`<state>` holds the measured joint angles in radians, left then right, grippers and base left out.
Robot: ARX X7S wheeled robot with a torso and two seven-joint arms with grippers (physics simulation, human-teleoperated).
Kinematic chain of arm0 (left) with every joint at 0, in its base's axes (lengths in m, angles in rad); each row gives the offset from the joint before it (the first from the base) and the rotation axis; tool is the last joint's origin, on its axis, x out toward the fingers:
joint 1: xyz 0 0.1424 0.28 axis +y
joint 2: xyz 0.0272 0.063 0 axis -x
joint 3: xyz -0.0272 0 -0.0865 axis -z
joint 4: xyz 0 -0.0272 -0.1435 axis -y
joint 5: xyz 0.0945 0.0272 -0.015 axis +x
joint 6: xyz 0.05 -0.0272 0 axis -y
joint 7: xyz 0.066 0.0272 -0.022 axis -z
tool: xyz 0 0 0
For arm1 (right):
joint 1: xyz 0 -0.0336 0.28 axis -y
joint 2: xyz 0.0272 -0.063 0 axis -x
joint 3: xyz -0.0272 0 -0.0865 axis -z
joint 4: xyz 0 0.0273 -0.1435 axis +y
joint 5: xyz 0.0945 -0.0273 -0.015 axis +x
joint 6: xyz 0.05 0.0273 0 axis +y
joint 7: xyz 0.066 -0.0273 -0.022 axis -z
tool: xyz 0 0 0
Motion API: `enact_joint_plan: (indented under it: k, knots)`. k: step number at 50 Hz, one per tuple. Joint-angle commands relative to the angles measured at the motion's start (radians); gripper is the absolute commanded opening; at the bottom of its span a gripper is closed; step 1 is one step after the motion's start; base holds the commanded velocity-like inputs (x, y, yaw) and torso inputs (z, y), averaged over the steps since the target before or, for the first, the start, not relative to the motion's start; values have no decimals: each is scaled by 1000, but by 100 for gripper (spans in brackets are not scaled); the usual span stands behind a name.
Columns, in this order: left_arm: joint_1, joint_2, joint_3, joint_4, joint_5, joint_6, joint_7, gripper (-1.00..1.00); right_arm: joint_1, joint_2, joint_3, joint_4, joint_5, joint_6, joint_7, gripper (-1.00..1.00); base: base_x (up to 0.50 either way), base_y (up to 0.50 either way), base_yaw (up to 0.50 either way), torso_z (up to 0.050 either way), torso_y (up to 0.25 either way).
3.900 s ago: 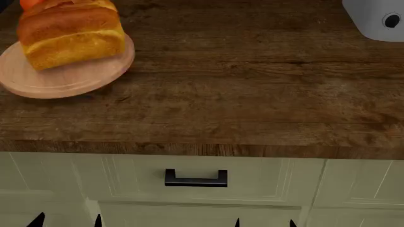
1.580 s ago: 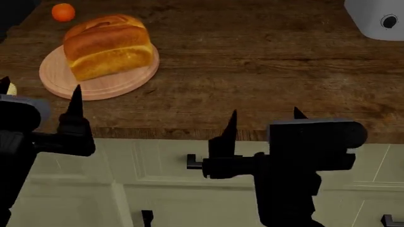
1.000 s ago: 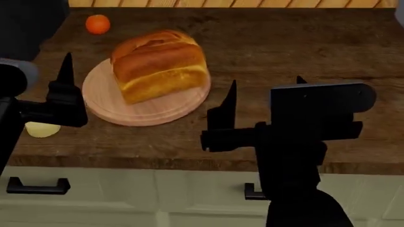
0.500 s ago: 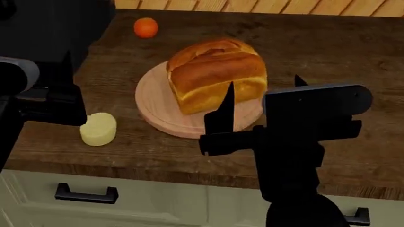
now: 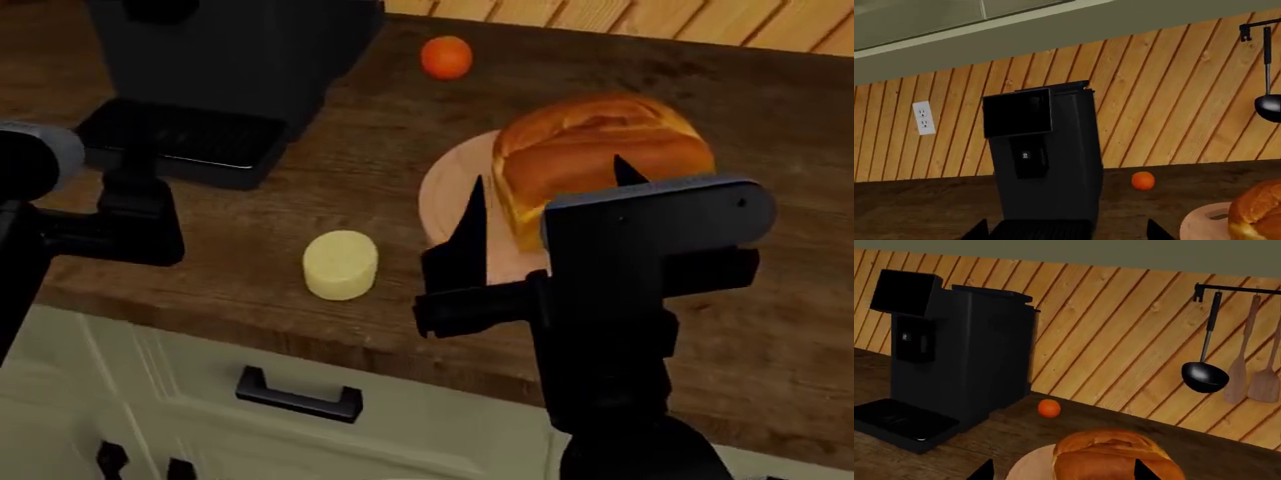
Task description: Pick up the wedge of cheese and place it on the slice of bread to prepare a simple cheese on bread dish.
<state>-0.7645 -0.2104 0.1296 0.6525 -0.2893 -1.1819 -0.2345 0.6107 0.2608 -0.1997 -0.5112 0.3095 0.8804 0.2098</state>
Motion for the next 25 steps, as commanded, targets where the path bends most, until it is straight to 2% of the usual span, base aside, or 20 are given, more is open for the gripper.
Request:
enact_joint_plan:
  k: [1,9,15,25]
  knots:
    - [-1,-2,1,0,-5,0,-5,100,-5,3,-2,-3,7,-7,-1,100,0,0,500,0,0]
    - [-1,-4,2,3,-7,0,-11,100,-5,-4,21,-7,25,-1,7,100,0,0,500,0,0]
    - [1,-5,2,3,-9,1,-12,100,0,-7,22,-4,30,29,20,100,0,0,0,0,0]
    - [0,-7,2,1,-13,2,-13,100,-4,0,9,-1,29,14,16,100,452,177,0,0,0]
